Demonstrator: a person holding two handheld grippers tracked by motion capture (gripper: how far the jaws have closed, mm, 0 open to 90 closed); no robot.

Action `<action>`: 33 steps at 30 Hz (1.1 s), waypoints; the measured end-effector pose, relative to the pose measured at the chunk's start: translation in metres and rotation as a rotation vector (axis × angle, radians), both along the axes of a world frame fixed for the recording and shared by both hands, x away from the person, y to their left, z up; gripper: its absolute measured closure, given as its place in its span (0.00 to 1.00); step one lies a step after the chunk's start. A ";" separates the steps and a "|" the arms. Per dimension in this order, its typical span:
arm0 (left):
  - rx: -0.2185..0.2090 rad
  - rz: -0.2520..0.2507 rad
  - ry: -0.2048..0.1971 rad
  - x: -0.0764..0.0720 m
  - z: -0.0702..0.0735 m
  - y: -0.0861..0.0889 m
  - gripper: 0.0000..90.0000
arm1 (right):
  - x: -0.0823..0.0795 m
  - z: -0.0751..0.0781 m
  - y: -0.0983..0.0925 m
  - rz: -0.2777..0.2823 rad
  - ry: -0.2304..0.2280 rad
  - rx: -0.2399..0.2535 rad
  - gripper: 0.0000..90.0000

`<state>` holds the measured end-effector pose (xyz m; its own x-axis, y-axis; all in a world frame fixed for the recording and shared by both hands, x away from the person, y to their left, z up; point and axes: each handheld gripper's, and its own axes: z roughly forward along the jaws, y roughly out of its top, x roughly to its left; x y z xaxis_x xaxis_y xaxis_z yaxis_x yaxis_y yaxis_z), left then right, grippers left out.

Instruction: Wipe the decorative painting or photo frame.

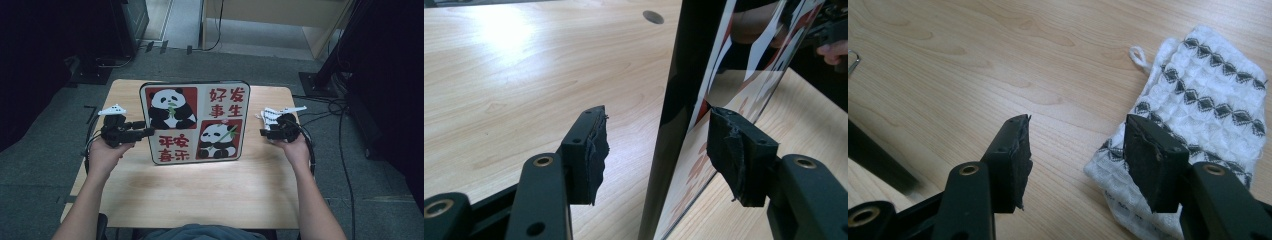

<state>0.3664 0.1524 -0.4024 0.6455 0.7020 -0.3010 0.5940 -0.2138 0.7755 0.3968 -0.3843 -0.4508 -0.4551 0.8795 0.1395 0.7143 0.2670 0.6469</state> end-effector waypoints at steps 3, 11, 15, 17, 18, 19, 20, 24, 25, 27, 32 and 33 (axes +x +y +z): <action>0.005 -0.001 0.006 0.000 0.000 0.001 0.46 | -0.001 0.000 0.000 0.008 -0.005 -0.008 0.51; 0.015 -0.012 -0.007 -0.004 0.001 0.005 0.45 | -0.004 0.003 -0.003 -0.001 -0.024 0.009 0.51; 0.035 -0.026 -0.022 -0.008 0.002 0.008 0.44 | -0.006 0.004 -0.005 -0.015 -0.024 0.024 0.51; 0.035 -0.024 -0.027 -0.010 0.001 0.010 0.43 | -0.007 0.004 -0.005 -0.018 -0.025 0.026 0.51; 0.033 -0.020 -0.026 -0.010 0.001 0.012 0.43 | -0.007 0.004 -0.005 -0.017 -0.025 0.026 0.51; 0.033 -0.018 -0.026 -0.010 0.001 0.013 0.43 | -0.007 0.004 -0.005 -0.013 -0.024 0.021 0.51; 0.035 -0.017 -0.028 -0.010 0.001 0.015 0.43 | -0.008 0.004 -0.004 -0.014 -0.023 0.019 0.51; 0.052 -0.010 -0.017 -0.010 -0.003 0.021 0.43 | -0.010 0.005 -0.003 -0.014 -0.029 0.015 0.51; 0.056 -0.007 -0.015 -0.010 -0.004 0.023 0.43 | -0.011 0.005 -0.004 -0.011 -0.033 0.018 0.51; 0.060 0.004 -0.010 -0.009 -0.005 0.026 0.43 | -0.013 0.005 -0.004 -0.012 -0.030 0.022 0.51; 0.070 0.043 -0.032 -0.008 -0.006 0.032 0.42 | -0.014 0.006 -0.003 -0.008 -0.034 0.018 0.51; 0.069 0.047 -0.026 -0.007 -0.007 0.033 0.42 | -0.015 0.006 -0.002 -0.008 -0.034 0.016 0.51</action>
<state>0.3597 0.1854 -0.4093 0.6186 0.7500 -0.2342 0.5846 -0.2402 0.7749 0.3822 -0.3863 -0.4451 -0.4529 0.8808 0.1379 0.6936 0.2509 0.6752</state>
